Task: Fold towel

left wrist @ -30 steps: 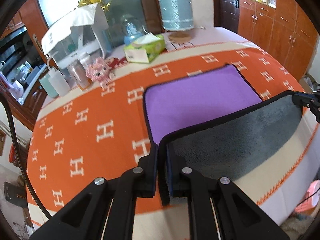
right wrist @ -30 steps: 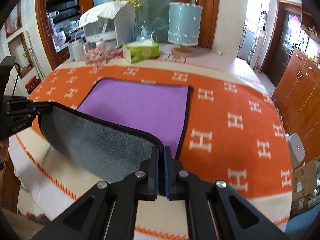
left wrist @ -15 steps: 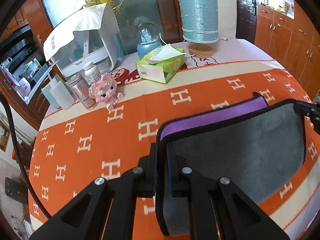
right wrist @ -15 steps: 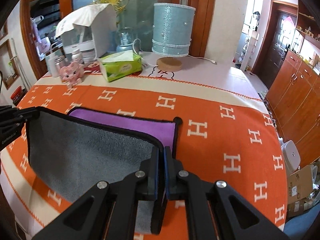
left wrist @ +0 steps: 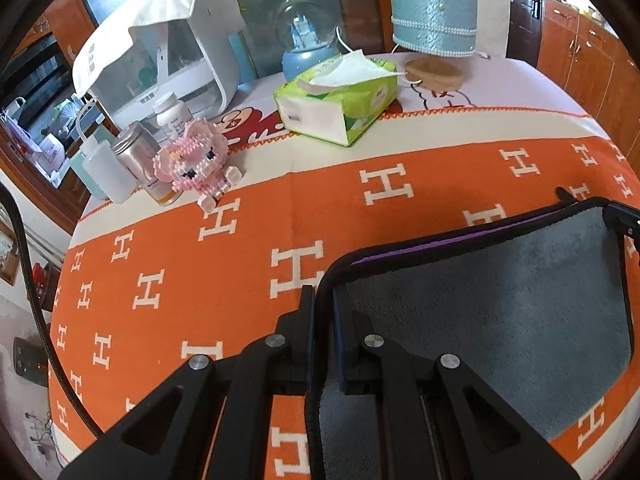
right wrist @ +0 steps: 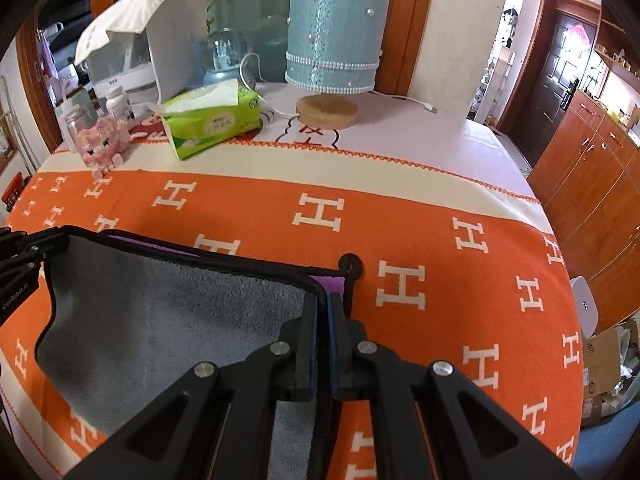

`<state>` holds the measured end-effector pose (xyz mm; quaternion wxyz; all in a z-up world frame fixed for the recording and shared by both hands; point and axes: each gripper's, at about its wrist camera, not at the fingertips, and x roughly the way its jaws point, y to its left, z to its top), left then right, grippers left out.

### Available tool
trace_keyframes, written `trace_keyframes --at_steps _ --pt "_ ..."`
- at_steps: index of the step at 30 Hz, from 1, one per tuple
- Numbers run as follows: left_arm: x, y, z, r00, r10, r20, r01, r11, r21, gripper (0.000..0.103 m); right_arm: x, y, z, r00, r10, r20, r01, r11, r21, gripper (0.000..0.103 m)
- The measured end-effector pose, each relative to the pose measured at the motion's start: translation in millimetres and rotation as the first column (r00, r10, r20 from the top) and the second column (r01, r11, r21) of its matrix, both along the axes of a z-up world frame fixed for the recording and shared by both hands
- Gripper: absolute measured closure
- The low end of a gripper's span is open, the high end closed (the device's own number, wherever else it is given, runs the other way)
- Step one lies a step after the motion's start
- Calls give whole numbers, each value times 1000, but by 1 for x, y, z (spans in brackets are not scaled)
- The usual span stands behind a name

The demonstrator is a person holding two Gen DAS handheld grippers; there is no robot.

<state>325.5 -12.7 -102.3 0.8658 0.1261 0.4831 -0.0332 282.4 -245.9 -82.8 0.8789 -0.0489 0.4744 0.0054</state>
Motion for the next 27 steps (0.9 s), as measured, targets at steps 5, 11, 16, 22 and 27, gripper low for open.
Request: trace_keyframes --at_steps 5,11,16,22,27 --pt "8 -4 -6 1000 9 -3 -9 1000 11 96 11 -1 -13 999 -15 -31 14 1000 -10 98" --pt "15 -7 -12 1000 23 -13 -23 1000 21 96 19 -5 -22 998 -33 -44 33 999 10 98" --pt "20 -6 -17 999 41 -25 -40 999 16 95 24 -4 -27 998 -36 -54 36 999 4 98" --pt "25 -7 -28 998 50 -37 -49 998 25 95 28 -3 -39 996 -41 -75 41 999 -3 98" --pt "27 -9 -34 998 58 -34 -56 998 33 94 30 -3 -44 995 -54 -79 54 999 -7 98"
